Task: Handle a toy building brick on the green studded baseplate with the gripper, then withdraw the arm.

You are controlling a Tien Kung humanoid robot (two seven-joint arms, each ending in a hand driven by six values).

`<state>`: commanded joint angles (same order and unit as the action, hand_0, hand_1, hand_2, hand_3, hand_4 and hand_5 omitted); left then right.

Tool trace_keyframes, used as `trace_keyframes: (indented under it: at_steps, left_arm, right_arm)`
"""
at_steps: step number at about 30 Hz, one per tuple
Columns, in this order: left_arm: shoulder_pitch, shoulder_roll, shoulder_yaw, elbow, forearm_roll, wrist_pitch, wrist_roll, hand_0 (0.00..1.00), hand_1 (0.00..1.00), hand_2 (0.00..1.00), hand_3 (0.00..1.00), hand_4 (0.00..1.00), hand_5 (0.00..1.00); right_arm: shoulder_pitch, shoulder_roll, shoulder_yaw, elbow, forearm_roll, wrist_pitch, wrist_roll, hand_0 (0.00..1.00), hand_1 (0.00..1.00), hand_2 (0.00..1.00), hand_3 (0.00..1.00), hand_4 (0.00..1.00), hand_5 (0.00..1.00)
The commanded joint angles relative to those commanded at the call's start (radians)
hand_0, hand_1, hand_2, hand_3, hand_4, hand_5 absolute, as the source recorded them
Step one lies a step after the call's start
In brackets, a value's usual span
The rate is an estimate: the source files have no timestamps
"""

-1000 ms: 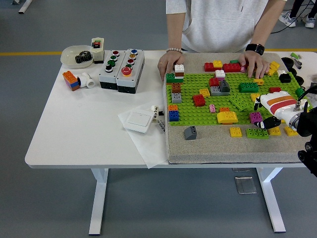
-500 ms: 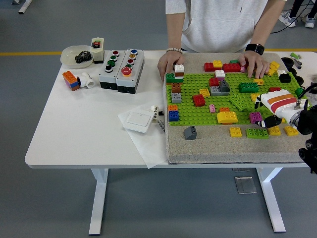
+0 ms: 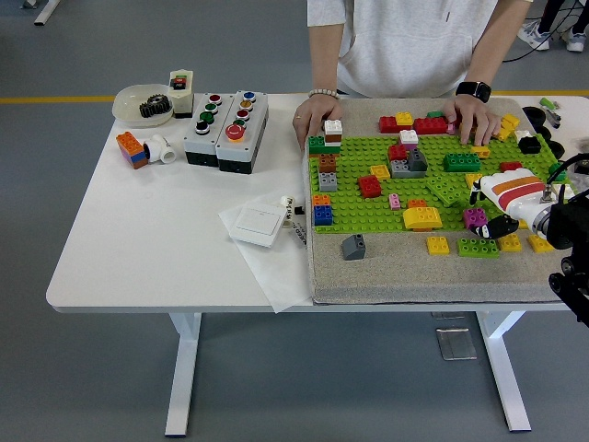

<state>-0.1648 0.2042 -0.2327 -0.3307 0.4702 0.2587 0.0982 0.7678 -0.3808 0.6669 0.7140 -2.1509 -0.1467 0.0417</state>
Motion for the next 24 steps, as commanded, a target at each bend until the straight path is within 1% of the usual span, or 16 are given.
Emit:
trace_keyframes:
  at_steps: [5, 7, 11, 12, 17, 18, 23, 24]
  left_arm:
    - [-0.001, 0.0, 0.002, -0.001, -0.002, 0.0, 0.0, 0.8, 0.801, 0.78, 0.62, 0.649, 0.651]
    - [-0.001, 0.0, 0.002, -0.001, -0.001, 0.0, 0.0, 0.802, 0.803, 0.779, 0.62, 0.649, 0.651]
    - [-0.002, 0.0, 0.002, -0.002, -0.001, 0.0, 0.0, 0.802, 0.803, 0.779, 0.62, 0.649, 0.651]
    - [-0.002, 0.0, 0.002, -0.002, -0.001, 0.0, 0.0, 0.803, 0.802, 0.779, 0.62, 0.649, 0.653]
    - [-0.002, 0.0, 0.004, -0.002, -0.002, -0.001, -0.001, 0.803, 0.802, 0.779, 0.62, 0.649, 0.653]
    - [-0.002, 0.0, 0.004, -0.002, -0.003, -0.001, -0.001, 0.806, 0.802, 0.782, 0.619, 0.649, 0.652]
    - [-0.001, -0.001, 0.005, -0.002, -0.005, -0.001, -0.001, 0.806, 0.802, 0.782, 0.619, 0.649, 0.652]
    - [-0.001, -0.001, 0.005, -0.002, -0.005, -0.001, -0.001, 0.807, 0.803, 0.781, 0.619, 0.648, 0.65]
  right_arm:
    - [0.004, 0.007, -0.004, -0.02, 0.001, -0.001, 0.003, 0.455, 0.541, 0.609, 0.571, 0.844, 0.339]
    - [0.005, 0.009, -0.006, -0.025, 0.002, -0.001, 0.004, 0.456, 0.529, 0.598, 0.557, 0.83, 0.338]
    - [0.005, 0.009, -0.009, -0.029, 0.002, -0.006, 0.006, 0.456, 0.529, 0.598, 0.557, 0.83, 0.338]
    - [0.005, 0.009, -0.01, -0.03, 0.002, -0.006, 0.006, 0.431, 0.519, 0.579, 0.543, 0.819, 0.344]
    - [0.004, 0.009, -0.01, -0.032, -0.002, -0.012, 0.006, 0.431, 0.519, 0.579, 0.543, 0.819, 0.344]
    - [0.004, 0.01, -0.011, -0.034, -0.004, -0.017, 0.005, 0.42, 0.492, 0.55, 0.515, 0.8, 0.38]
    - [0.002, 0.011, -0.013, -0.036, -0.009, -0.022, 0.004, 0.42, 0.492, 0.55, 0.515, 0.8, 0.38]
    - [0.002, 0.011, -0.013, -0.036, -0.01, -0.022, 0.004, 0.414, 0.489, 0.548, 0.511, 0.803, 0.394]
